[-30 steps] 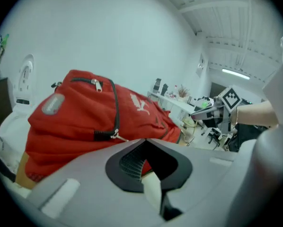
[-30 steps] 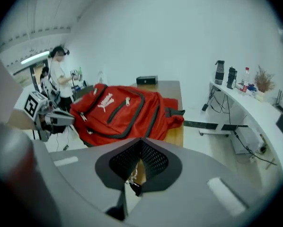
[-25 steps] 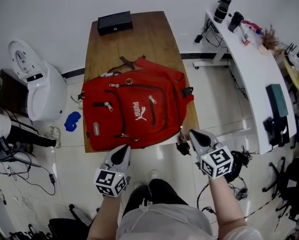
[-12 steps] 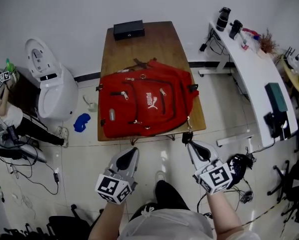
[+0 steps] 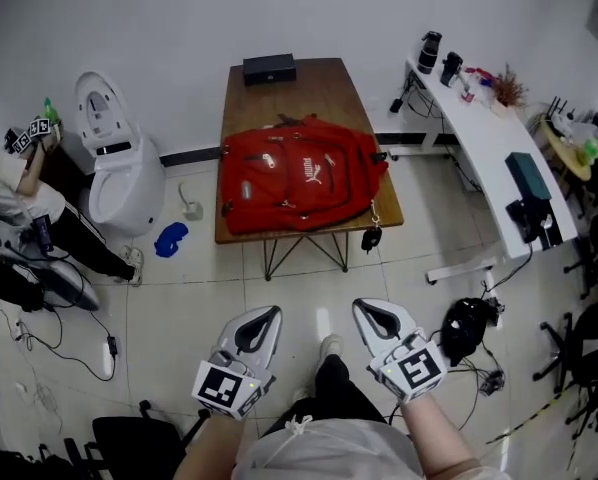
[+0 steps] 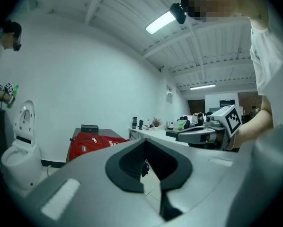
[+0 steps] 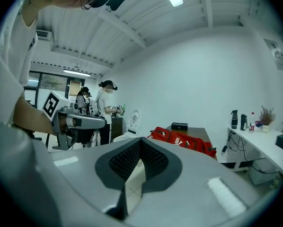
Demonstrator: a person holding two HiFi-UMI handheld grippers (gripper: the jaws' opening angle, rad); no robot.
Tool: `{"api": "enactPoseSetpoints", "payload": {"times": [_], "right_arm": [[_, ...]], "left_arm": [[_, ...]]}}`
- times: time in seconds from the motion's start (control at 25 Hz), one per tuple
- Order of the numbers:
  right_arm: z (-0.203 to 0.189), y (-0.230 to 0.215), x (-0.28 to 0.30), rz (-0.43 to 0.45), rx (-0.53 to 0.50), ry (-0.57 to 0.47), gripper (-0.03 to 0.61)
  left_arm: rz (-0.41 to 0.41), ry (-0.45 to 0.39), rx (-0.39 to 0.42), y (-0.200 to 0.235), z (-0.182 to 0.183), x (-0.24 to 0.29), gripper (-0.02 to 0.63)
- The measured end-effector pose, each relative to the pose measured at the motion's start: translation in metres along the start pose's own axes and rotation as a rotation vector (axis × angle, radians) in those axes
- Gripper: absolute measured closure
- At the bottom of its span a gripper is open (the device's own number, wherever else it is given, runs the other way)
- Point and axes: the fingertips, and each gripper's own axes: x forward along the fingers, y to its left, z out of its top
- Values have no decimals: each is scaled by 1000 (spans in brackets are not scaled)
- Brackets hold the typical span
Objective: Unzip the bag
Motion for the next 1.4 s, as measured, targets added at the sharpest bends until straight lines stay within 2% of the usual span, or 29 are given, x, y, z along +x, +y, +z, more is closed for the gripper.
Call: {"api": "enactPoseSetpoints", "payload": {"times": [0.28, 0.48, 0.68, 1.4], "right_arm": [[14, 43, -32, 53, -39, -42, 572], [16, 39, -52, 61, 115, -59, 572], [13, 41, -62, 55, 32, -33, 572], [18, 40, -64, 28, 10, -52, 572]], "left_arm": [[16, -41, 5, -33, 10, -29, 607], [-15, -47, 17, -60, 15, -32, 607], [-26, -27, 15, -74, 10, -32, 607], [-42, -47, 17, -78, 17, -35, 607]]}}
